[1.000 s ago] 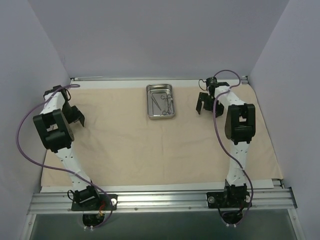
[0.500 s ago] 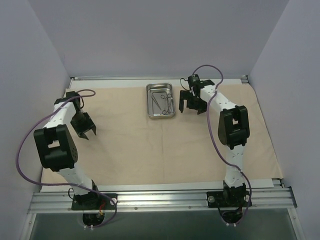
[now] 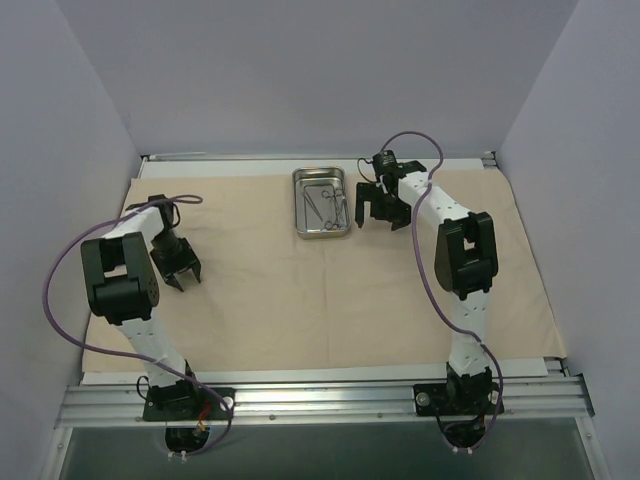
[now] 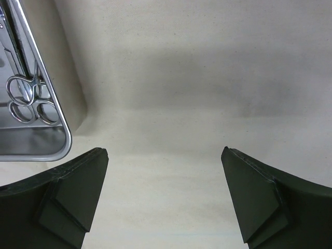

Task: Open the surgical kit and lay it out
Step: Smooth out the surgical kit at the center of the board, then pick up the container from the surgical kit.

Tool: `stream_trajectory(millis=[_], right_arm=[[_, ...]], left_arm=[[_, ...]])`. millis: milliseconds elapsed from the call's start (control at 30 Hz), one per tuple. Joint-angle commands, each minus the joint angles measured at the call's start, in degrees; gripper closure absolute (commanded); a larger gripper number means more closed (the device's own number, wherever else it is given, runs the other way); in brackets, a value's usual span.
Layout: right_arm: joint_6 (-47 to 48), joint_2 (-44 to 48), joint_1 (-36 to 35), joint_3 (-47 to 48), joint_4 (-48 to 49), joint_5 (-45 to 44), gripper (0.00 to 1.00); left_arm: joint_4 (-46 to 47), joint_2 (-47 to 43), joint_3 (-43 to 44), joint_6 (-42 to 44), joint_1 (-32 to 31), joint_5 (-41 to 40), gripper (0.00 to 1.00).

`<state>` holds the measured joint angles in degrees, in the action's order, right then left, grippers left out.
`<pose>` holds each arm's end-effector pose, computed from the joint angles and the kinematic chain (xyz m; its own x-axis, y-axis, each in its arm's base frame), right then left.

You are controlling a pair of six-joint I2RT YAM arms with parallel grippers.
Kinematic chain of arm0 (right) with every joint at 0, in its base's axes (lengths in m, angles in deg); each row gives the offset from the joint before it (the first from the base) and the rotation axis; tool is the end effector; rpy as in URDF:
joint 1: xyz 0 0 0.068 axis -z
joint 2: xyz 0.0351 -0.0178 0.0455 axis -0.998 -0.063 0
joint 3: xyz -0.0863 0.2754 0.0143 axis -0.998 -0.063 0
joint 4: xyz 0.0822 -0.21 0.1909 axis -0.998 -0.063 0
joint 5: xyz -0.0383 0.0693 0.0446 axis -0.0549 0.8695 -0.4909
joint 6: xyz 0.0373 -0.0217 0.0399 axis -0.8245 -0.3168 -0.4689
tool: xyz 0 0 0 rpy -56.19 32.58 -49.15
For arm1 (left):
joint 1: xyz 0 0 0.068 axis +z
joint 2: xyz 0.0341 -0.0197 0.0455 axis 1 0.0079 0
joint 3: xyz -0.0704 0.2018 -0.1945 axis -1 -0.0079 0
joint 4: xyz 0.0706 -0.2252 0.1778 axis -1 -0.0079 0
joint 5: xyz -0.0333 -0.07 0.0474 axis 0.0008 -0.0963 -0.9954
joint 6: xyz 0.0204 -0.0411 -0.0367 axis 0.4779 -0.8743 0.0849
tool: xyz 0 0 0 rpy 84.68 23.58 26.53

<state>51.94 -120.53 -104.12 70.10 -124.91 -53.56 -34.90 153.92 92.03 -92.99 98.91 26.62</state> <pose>0.4981 0.1623 0.2072 -0.8572 0.0737 -0.5097 -0.0587 0.9693 0.2388 0.3716 0.0625 0.1453 -0.8347 -0.5506 0.0097 -0.5500 0.8345 0.0326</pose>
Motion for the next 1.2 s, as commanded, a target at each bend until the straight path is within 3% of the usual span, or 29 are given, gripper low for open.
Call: stream_trajectory(millis=[0, 33, 233, 367, 567, 767, 1000, 1033, 1167], right_arm=[[0.59, 3.66, -0.37, 2.68, -2.87, -0.27, 0.0], [0.76, 3.75, -0.37, 3.03, -3.31, -0.54, 0.0], [-0.2, 7.52, 0.77, -0.56, -0.69, 0.67, 0.0], [2.08, 9.46, 1.65, -0.92, -1.73, 3.06, 0.0], [2.96, 12.79, 1.65, -1.35, -5.42, 3.33, 0.06], [2.7, 18.07, 1.91, -7.41, -5.34, 3.06, 0.07], [2.0, 22.03, 3.14, -12.52, -4.72, 2.98, 0.07], [2.0, 22.29, 3.32, -12.78, -4.64, 2.89, 0.07], [2.17, 22.65, 4.46, -13.05, -4.99, 3.06, 0.07]], left_arm=[[-0.43, -4.41, 5.63, 0.85, -0.66, 1.28, 0.39], [-0.61, -5.72, 6.5, 0.15, -1.1, 1.47, 0.3], [1.93, -11.8, 13.8, -4.5, -10.57, 7.97, 0.23], [7.47, -4.63, 19.24, -7.23, -16.56, 13.33, 0.22], [9.84, 10.75, 35.41, -8.91, -22.54, 15.8, 0.28], [9.23, 23.34, 49.56, -9.08, -25.53, 16.59, 0.19], [10.11, 28.37, 54.41, -8.38, -27.73, 17.82, 0.15], [9.85, 28.72, 54.76, -8.03, -28.08, 16.95, 0.1], [4.75, 31.7, 58.01, -7.94, -28.53, 13.7, 0.14]])
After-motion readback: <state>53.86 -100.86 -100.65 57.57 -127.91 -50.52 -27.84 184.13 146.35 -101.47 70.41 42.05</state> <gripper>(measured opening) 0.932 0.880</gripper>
